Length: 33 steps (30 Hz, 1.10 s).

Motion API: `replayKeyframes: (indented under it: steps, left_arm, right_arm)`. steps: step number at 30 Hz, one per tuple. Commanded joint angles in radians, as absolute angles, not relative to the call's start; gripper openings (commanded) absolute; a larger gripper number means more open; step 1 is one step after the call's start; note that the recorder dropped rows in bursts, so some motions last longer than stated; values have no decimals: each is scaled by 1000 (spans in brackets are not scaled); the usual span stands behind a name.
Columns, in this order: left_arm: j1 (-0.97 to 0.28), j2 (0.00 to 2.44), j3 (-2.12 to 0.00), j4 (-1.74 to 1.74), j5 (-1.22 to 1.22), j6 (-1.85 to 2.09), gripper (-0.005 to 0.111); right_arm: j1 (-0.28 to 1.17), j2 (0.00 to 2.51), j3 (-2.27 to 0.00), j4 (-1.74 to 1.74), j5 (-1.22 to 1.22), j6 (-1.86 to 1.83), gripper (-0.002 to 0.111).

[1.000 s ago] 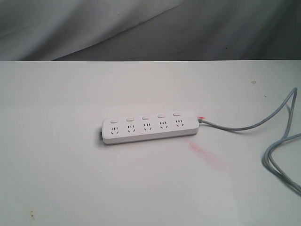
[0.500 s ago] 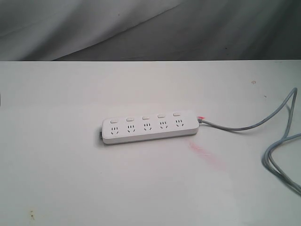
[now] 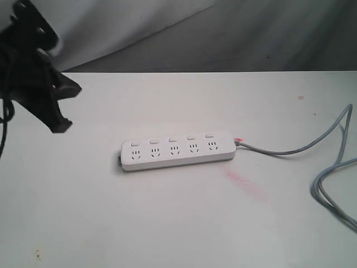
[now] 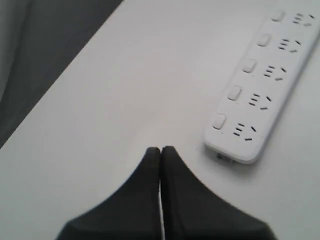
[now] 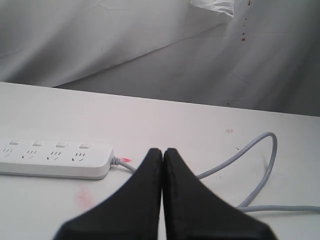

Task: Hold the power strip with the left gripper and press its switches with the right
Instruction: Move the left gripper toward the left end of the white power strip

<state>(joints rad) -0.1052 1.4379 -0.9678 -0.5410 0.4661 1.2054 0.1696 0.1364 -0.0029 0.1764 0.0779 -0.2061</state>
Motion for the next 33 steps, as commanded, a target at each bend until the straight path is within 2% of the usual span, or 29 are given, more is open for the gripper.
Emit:
replayKeyframes:
  steps: [1, 9, 17, 19, 20, 23, 24, 26, 33]
  left_arm:
    - [-158, 1538, -974, -574, 437, 1413, 0]
    - [-169, 1726, -974, -678, 282, 1422, 0]
    - [-169, 1784, -976, -678, 289, 1503, 3]
    - [-169, 1784, -976, -678, 294, 1503, 9]
    - [-169, 1784, -976, -678, 294, 1503, 17]
    - [-169, 1784, -976, -679, 294, 1501, 51]
    - [-169, 1784, -976, -679, 286, 1491, 69]
    - [-169, 1784, -976, -731, 286, 1491, 80]
    - [-153, 1784, -976, -1009, 422, 1742, 77]
  right_arm:
    - [161, 131, 0, 175, 75, -202, 0]
    - [161, 131, 0, 175, 75, -202, 0]
    - [161, 131, 0, 175, 75, -202, 0]
    - [161, 131, 0, 175, 75, -202, 0]
    - [161, 131, 0, 175, 75, -202, 0]
    - [161, 131, 0, 175, 75, -202, 0]
    - [161, 131, 0, 175, 75, -202, 0]
    - [161, 131, 0, 175, 75, -202, 0]
    - [161, 131, 0, 175, 75, -202, 0]
